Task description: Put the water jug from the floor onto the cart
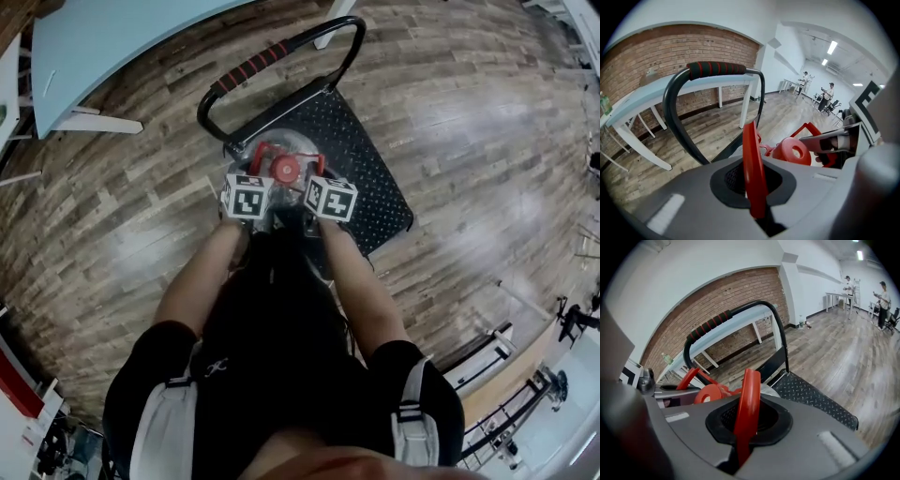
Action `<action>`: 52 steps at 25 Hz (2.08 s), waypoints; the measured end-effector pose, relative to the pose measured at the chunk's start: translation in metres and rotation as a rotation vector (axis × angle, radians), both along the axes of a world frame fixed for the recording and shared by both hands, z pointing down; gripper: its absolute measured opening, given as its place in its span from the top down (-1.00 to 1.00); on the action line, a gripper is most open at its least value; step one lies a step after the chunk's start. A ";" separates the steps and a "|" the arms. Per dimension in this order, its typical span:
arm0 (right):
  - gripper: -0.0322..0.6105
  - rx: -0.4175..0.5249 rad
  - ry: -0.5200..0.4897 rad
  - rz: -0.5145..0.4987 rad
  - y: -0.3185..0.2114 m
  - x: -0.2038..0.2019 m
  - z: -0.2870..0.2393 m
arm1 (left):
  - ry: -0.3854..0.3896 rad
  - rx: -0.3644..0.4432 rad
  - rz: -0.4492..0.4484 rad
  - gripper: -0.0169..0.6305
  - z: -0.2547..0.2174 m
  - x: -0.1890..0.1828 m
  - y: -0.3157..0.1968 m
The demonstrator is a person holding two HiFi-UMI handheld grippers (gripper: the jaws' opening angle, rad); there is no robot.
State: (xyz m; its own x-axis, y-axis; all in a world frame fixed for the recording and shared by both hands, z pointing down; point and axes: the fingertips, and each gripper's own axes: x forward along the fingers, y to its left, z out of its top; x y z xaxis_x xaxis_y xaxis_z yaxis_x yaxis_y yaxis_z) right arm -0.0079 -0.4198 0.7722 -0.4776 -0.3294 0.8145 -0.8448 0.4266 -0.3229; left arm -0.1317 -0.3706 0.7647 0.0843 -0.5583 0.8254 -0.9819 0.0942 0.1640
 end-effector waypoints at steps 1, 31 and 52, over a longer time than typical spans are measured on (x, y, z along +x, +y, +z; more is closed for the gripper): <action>0.84 -0.002 0.002 -0.007 -0.002 -0.003 0.005 | 0.001 -0.003 -0.008 0.94 0.004 -0.002 -0.001; 0.36 -0.056 0.014 -0.094 0.014 -0.018 0.054 | 0.028 -0.114 -0.141 0.36 0.067 -0.032 0.037; 0.86 0.304 -0.116 -0.092 -0.016 -0.053 -0.137 | -0.040 0.112 -0.162 0.95 -0.107 -0.050 0.006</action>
